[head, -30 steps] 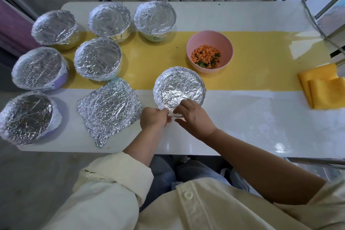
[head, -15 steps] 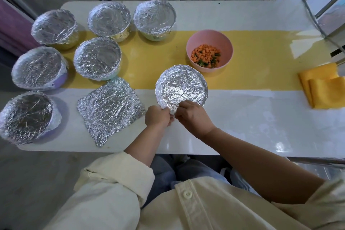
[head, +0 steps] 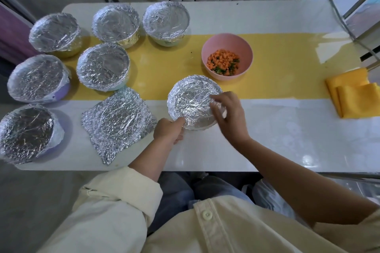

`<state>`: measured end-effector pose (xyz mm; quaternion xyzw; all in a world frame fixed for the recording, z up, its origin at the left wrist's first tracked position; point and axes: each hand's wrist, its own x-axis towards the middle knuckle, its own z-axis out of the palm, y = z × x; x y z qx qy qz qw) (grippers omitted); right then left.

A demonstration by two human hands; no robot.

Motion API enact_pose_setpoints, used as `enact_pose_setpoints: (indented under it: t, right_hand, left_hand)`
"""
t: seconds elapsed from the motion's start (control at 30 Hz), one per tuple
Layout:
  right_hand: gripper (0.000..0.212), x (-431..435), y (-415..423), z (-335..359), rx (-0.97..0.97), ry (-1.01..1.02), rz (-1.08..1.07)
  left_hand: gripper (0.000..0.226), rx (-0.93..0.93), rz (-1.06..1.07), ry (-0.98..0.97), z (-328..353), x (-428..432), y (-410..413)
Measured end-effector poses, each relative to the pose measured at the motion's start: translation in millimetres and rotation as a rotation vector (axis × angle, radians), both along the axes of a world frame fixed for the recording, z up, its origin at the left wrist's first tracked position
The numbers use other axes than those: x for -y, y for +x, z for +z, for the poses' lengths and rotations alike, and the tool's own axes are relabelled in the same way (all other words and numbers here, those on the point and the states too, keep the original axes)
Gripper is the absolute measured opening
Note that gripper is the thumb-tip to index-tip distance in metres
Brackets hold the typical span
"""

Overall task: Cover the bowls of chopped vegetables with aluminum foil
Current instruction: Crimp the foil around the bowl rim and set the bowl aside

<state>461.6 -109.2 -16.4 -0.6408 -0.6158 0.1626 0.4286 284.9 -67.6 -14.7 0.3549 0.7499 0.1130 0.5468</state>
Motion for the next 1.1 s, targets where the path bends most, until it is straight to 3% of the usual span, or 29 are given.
enact_pose_setpoints:
  t: [0.07,0.13,0.23,0.37,0.63,0.83,0.97,1.1]
  right_hand:
    - [0.029,-3.0,6.2,5.2,-0.244,-0.091,-0.26]
    - [0.033,-6.3,9.4,2.6,-0.498,-0.287,-0.412]
    - [0.041,-14.5,8.5,-13.0,-0.726,-0.46,-0.399]
    - [0.037,-26.8,-4.7,-20.8,-0.906,-0.421,-0.288]
    - [0.029,-45.0,-19.5,-32.5,-0.89,-0.38,-0.462]
    - [0.015,-52.4,1.0,-29.1,-0.99,-0.514,-0.341]
    - [0.034,-59.1,10.0,-30.6,-1.012,-0.543,-0.225]
    - [0.037,-61.5,3.2,-29.6,-0.994,-0.583,-0.21]
  left_hand:
    - [0.062,-0.094,0.004,0.093,-0.5,-5.6,-2.9]
    - [0.064,-0.098,0.017,0.227,3.0,-11.7,-3.0]
    - [0.048,0.05,0.073,0.404,6.9,-23.3,0.7]
    - [0.042,0.179,0.105,0.469,-4.5,-32.5,11.4]
    - [0.033,0.11,0.298,0.513,-27.1,-33.8,29.2]
    - [0.02,0.197,0.234,0.428,-20.9,-38.2,19.4]
    - [0.03,0.264,0.195,0.318,-14.5,-48.5,17.6]
    - [0.03,0.224,0.172,0.311,-18.3,-49.3,20.1]
